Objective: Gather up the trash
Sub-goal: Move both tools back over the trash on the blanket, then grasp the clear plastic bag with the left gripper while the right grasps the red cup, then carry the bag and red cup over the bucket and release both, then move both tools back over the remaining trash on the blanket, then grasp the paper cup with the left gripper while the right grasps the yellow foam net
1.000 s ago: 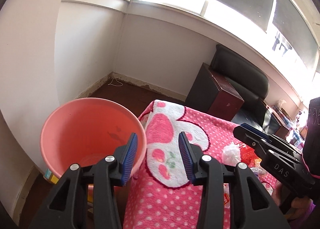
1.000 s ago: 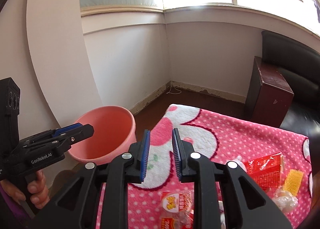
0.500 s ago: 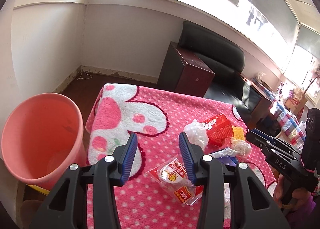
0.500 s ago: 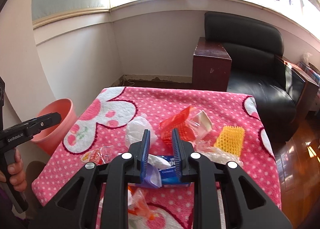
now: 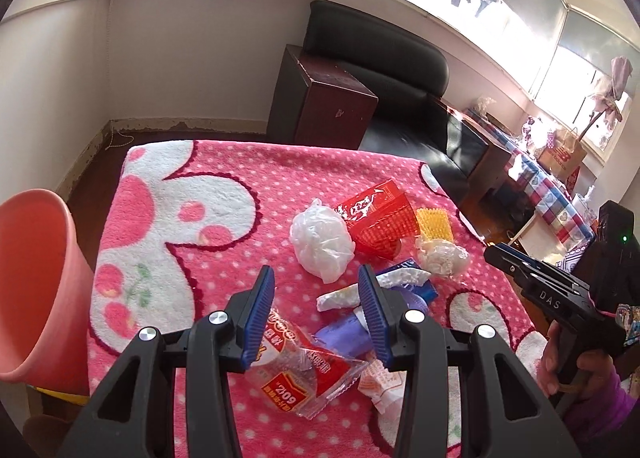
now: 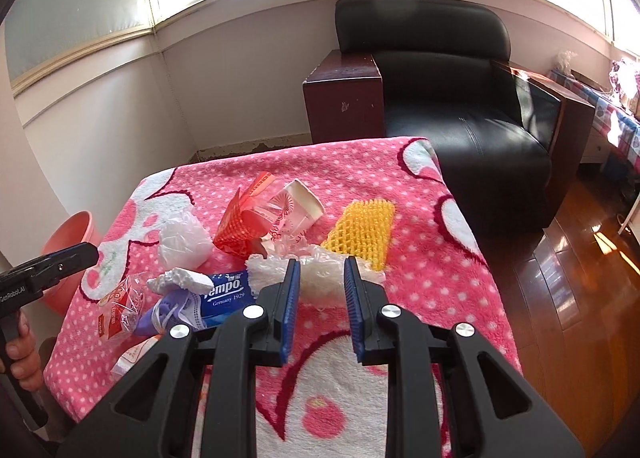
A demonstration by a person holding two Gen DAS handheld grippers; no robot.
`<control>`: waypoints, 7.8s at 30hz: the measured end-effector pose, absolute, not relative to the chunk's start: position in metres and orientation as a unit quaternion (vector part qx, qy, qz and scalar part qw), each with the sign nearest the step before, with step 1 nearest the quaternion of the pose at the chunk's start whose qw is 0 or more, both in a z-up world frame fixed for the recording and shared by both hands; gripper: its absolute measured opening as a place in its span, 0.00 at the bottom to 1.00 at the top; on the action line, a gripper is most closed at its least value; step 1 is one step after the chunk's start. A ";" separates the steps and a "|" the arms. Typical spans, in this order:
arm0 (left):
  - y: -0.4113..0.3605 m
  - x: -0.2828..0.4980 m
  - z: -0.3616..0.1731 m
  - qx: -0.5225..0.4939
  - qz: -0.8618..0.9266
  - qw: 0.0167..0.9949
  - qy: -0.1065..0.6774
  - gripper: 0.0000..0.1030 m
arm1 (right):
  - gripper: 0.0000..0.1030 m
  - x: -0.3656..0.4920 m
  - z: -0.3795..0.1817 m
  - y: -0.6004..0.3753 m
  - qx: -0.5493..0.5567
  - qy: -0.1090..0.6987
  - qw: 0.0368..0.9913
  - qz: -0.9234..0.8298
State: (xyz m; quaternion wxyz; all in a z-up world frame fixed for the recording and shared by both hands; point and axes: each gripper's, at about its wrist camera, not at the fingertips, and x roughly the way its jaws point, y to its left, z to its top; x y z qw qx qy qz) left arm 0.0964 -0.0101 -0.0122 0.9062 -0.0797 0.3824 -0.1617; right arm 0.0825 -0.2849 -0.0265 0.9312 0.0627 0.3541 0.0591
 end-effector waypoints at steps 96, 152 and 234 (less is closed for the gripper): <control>0.227 -0.010 -0.022 -0.187 0.142 0.926 0.297 0.21 | 0.01 0.082 0.022 0.100 -0.092 0.299 0.832 0.458; 0.158 0.010 0.003 -0.140 0.068 0.941 0.301 0.41 | 0.22 0.079 0.015 -0.020 -0.030 0.350 0.858 0.374; -0.119 0.197 -0.018 -0.046 -0.212 0.878 0.426 0.23 | 0.19 0.171 -0.089 -0.344 0.193 0.431 0.880 0.048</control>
